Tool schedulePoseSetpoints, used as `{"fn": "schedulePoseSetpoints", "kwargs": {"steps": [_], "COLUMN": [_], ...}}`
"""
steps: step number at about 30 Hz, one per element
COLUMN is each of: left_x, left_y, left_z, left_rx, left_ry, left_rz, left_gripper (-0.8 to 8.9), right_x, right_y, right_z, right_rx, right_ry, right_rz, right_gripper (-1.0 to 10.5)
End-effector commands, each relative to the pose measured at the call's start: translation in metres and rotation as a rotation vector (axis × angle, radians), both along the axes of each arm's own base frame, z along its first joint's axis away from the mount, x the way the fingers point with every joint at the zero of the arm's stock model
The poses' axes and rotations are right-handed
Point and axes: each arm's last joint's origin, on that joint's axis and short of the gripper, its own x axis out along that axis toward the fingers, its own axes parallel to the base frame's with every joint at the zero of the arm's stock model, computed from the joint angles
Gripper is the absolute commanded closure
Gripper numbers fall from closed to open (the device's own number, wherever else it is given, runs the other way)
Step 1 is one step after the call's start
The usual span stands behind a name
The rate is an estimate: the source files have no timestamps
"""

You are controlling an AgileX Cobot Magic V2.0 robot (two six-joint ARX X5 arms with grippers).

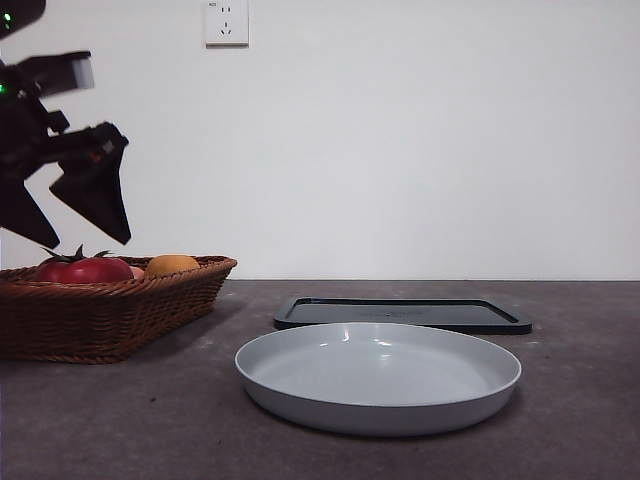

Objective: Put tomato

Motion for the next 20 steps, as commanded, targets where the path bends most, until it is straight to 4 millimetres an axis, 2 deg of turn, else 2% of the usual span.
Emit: {"fn": "schedulePoseSetpoints", "kwargs": {"steps": [1,20], "left_x": [0.008,0.019], "left_y": [-0.003,-0.006], "left_z": [-0.001,-0.026], "left_rx": [0.006,0.021], "left_ry": [-0.008,0.075], "left_rz": [-0.014,-0.011], "left_gripper": [3.43,3.44], "right_x": [0.001,0.001], "right_y": [0.001,0.001], "right_z": [0.006,0.006], "right_rx": [0.007,0.007], "right_ry": [-0.023,-0.023], "right_rz": [0.007,0.007], "right_gripper": [4.8,4.8]}}
